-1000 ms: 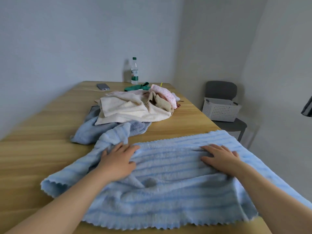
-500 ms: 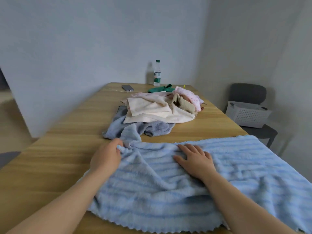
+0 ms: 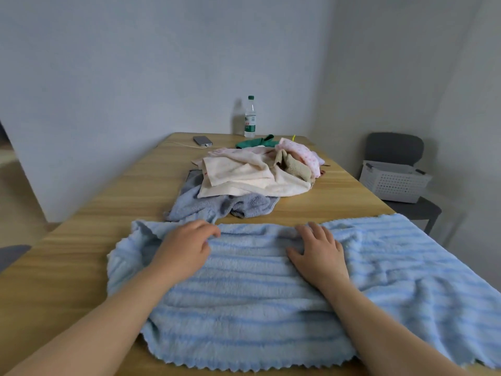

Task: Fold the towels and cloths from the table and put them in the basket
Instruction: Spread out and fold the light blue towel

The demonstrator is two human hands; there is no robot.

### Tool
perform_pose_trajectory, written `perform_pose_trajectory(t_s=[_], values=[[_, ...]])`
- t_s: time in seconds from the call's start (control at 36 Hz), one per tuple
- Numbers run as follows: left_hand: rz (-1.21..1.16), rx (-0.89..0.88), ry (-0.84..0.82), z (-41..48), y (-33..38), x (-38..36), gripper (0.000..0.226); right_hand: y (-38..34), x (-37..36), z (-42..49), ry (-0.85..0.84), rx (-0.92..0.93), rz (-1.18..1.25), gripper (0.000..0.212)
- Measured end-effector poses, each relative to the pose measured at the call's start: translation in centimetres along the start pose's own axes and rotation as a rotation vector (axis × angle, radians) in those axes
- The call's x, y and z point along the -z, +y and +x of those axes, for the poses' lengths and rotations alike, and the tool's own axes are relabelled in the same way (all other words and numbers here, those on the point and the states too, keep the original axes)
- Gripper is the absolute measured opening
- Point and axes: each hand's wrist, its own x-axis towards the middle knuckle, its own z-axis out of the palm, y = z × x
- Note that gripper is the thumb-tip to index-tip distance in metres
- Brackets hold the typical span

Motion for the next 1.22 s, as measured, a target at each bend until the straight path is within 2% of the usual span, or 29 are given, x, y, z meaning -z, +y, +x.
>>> perform_pose_trajectory(t_s=[0.06, 0.08, 0.19, 0.28, 0.39, 0.5, 0.58, 0.67, 0.78, 0.81, 0.83, 0.89, 0.97, 1.0, 1.08, 1.14, 1.22], values=[[0.016, 0.052, -0.202, 0.6, 0.0, -1.2, 0.036, 0.0, 0.1, -0.3, 0.065, 0.009, -0.012, 0.043], [0.063, 0.084, -0.244, 0.6, -0.2, -1.7, 0.039, 0.0, 0.1, -0.4, 0.077, 0.009, -0.019, 0.040], [0.345, 0.289, -0.235, 0.1, -0.4, -1.3, 0.046, 0.0, 0.0, -0.5, 0.078, 0.040, -0.022, 0.032], [0.485, 0.382, -0.244, 0.3, 0.0, 0.4, 0.042, -0.2, -0.1, -0.3, 0.002, 0.103, -0.007, 0.030], [0.721, 0.344, -0.249, 0.6, 0.2, 1.9, 0.028, -0.3, 0.7, 0.2, -0.082, 0.039, 0.092, 0.023], [0.585, 0.365, -0.267, 0.6, -0.5, 0.9, 0.030, -1.0, 1.4, 1.0, -0.015, -0.004, 0.082, 0.025], [0.488, 0.430, -0.287, 0.2, -1.5, -0.2, 0.034, -1.3, 0.7, 1.1, -0.135, 0.046, 0.001, 0.043], [0.378, 0.576, -0.345, -0.1, -2.4, 0.1, 0.040, -0.8, -0.2, 1.0, -0.205, 0.086, -0.064, 0.051], [0.296, 0.734, -0.463, -0.5, -4.8, 2.0, 0.086, -0.2, 0.0, 1.2, -0.221, 0.059, -0.053, 0.052], [0.284, 0.745, -0.458, -0.5, -5.1, 2.6, 0.089, -0.1, 0.1, 1.2, -0.227, 0.054, -0.053, 0.052], [0.295, 0.723, -0.431, -0.5, -5.2, 2.9, 0.080, -0.1, 0.2, 1.2, -0.228, 0.049, -0.048, 0.051], [0.341, 0.614, -0.301, -0.3, -5.1, 3.1, 0.046, -0.1, 0.2, 1.2, -0.220, 0.035, -0.021, 0.049], [0.226, 0.441, -0.120, 0.2, -4.8, 2.1, 0.029, 0.0, 0.3, 1.2, -0.187, 0.007, 0.019, 0.043], [0.158, 0.425, -0.141, 0.3, -4.9, 1.5, 0.032, 0.0, 0.3, 1.2, -0.182, 0.001, 0.025, 0.041], [0.171, 0.500, -0.349, 0.5, -5.2, -0.1, 0.075, 0.0, 0.2, 1.1, -0.180, 0.008, 0.015, 0.041], [0.248, 0.531, -0.396, 0.6, -5.3, -0.4, 0.079, 0.0, 0.3, 1.0, -0.190, 0.020, -0.005, 0.043], [0.223, 0.528, -0.398, 0.5, -5.5, 0.0, 0.078, -0.1, 0.5, 0.8, -0.225, 0.020, -0.044, 0.050]])
